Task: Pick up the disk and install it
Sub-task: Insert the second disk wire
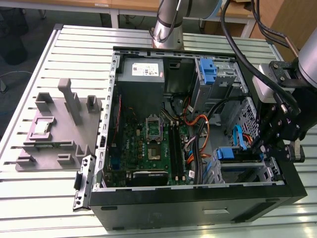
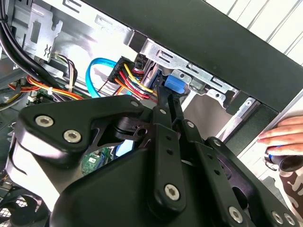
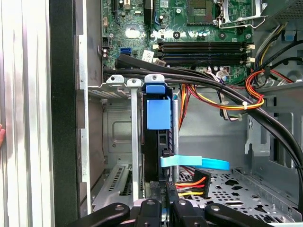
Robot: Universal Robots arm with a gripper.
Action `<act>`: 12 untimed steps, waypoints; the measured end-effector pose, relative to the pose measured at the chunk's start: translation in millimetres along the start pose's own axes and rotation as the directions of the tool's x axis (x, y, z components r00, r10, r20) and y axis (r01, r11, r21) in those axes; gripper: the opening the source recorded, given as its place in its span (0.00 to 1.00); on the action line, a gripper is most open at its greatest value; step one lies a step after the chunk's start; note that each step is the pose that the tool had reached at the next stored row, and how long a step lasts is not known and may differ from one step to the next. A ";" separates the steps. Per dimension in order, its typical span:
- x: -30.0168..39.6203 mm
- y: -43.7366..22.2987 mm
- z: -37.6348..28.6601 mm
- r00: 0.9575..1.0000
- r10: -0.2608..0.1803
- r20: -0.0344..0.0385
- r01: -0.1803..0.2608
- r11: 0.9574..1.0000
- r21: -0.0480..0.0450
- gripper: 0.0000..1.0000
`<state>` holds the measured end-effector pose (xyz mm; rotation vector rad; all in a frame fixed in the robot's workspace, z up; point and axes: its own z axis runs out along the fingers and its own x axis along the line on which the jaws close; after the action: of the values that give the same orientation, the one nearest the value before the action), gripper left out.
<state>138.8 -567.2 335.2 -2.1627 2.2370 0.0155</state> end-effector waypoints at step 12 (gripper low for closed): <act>-0.2 -0.1 -5.1 1.000 0.000 0.000 0.000 1.000 0.000 0.16</act>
<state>138.8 -567.2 340.3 -2.1627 2.2371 0.0156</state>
